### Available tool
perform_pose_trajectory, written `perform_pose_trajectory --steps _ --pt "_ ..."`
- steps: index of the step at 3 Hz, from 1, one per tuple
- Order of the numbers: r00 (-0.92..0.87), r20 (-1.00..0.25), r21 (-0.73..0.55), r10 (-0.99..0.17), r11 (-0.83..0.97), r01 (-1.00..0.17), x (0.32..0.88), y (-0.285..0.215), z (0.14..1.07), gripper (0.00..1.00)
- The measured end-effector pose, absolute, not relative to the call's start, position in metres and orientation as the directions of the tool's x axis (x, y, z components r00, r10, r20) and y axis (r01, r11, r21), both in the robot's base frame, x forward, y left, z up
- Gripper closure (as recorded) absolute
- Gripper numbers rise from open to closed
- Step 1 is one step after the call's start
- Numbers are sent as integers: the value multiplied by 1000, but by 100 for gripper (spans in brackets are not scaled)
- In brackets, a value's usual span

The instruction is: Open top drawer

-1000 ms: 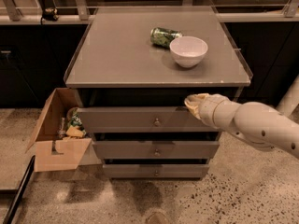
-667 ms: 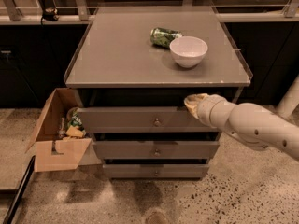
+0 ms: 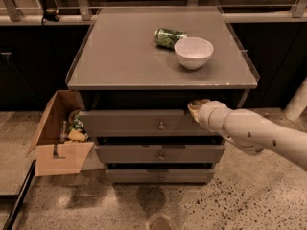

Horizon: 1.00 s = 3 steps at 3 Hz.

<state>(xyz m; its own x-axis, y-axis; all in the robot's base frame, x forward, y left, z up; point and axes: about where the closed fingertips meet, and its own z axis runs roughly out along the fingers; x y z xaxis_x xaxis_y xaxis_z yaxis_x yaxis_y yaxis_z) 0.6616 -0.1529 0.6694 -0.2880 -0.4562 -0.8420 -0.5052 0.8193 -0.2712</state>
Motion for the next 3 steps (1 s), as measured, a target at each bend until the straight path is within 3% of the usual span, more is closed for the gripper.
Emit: perform_pose_trajectory --steps 3 --pt "-286 -818 -297 -499 793 -532 666 -148 669 100"
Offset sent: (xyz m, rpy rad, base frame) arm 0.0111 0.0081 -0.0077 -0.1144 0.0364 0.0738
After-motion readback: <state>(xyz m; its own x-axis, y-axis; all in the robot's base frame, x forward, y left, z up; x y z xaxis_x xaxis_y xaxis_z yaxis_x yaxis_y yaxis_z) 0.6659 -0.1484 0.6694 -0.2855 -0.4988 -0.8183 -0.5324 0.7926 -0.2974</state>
